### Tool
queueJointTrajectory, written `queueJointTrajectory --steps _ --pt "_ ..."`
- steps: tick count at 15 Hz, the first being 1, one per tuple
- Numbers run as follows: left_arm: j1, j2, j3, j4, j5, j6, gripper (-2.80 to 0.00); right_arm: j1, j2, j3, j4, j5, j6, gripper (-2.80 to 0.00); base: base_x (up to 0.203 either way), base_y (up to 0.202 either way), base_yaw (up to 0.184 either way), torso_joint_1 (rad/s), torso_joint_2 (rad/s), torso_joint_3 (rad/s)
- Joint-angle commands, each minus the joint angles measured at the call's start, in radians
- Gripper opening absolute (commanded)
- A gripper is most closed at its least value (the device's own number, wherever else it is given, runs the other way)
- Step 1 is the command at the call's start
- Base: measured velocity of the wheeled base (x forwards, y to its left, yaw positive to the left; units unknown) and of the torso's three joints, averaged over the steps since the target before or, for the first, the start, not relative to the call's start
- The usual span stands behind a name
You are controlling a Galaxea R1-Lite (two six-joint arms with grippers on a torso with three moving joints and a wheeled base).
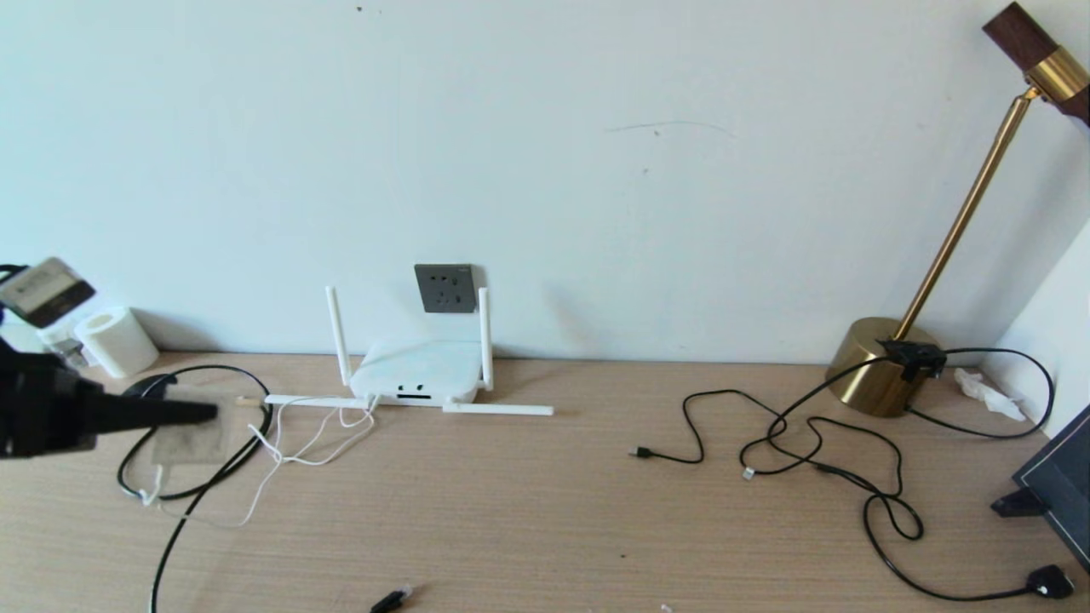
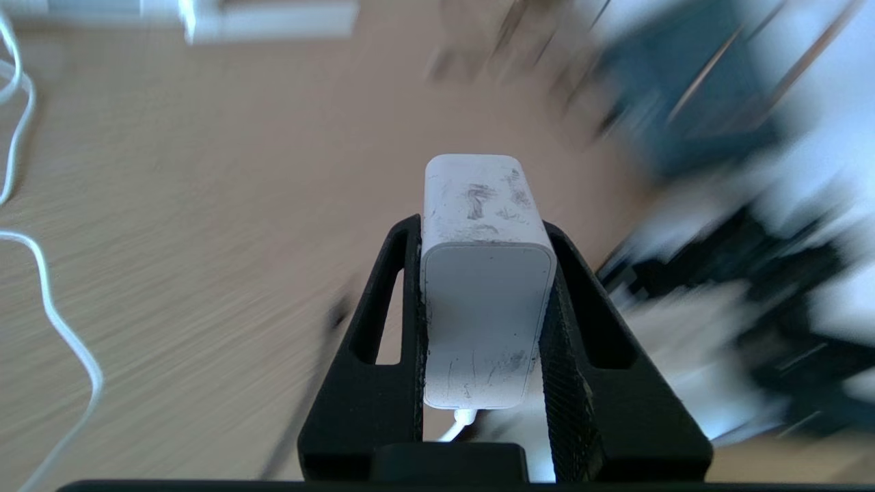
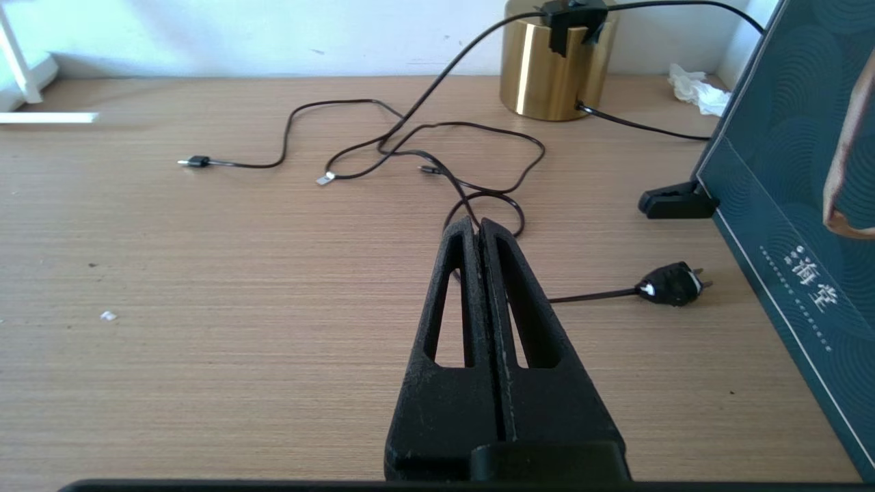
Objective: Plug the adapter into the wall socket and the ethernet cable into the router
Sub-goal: Align plug and socket
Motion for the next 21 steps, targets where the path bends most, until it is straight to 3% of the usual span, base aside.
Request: queueJointTrajectory --steps 1,3,5,7,8,9,11,12,14,17,21 --pt "0.114 0.027 -0.18 0.1 -0.219 -0.224 -2.8 0.0 0.0 0.0 0.0 -0.001 0.0 -2.8 0.0 0.0 0.0 0.0 0.0 0.0" --pt "0.185 0.115 -0.335 0.238 -0.317 -0.363 -2.8 0.0 0.0 0.0 0.0 0.0 0.0 -2.8 0.0 0.0 0.0 0.0 0.0 0.0" --pt "0.203 0.209 -0.413 0.411 -0.346 -0.406 -2.8 0.0 0.0 0.0 0.0 -0.001 0.0 -2.8 0.0 0.0 0.0 0.0 0.0 0.0" --pt "0.138 0.239 -0.386 0.457 -0.352 -0.409 -2.8 0.0 0.0 0.0 0.001 -0.001 0.0 -2.8 0.0 0.0 0.0 0.0 0.0 0.0" --pt "0.099 0.223 -0.351 0.448 -0.321 -0.387 -2.8 0.0 0.0 0.0 0.0 0.001 0.0 -2.8 0.0 0.0 0.0 0.0 0.0 0.0" --pt "0.076 0.218 -0.343 0.425 -0.245 -0.363 -2.8 0.0 0.0 0.0 0.0 -0.001 0.0 -2.8 0.0 0.0 0.0 0.0 0.0 0.0" --pt "0.064 0.233 -0.382 0.387 -0.216 -0.358 -2.8 0.0 0.0 0.0 0.0 -0.001 0.0 -2.8 0.0 0.0 0.0 0.0 0.0 0.0" --pt "0.072 0.264 -0.427 0.388 -0.231 -0.38 -2.8 0.0 0.0 0.0 0.0 -0.001 0.0 -2.8 0.0 0.0 0.0 0.0 0.0 0.0" --pt "0.083 0.306 -0.467 0.453 -0.354 -0.449 -2.8 0.0 0.0 0.0 0.0 -0.001 0.0 -2.8 0.0 0.0 0.0 0.0 0.0 0.0" --pt "0.072 0.322 -0.487 0.507 -0.356 -0.458 -2.8 0.0 0.0 0.0 0.0 0.0 0.0 -2.8 0.0 0.0 0.0 0.0 0.0 0.0" --pt "0.083 0.362 -0.63 0.555 -0.356 -0.458 -2.8 0.0 0.0 0.0 0.0 -0.001 0.0 -2.8 0.0 0.0 0.0 0.0 0.0 0.0"
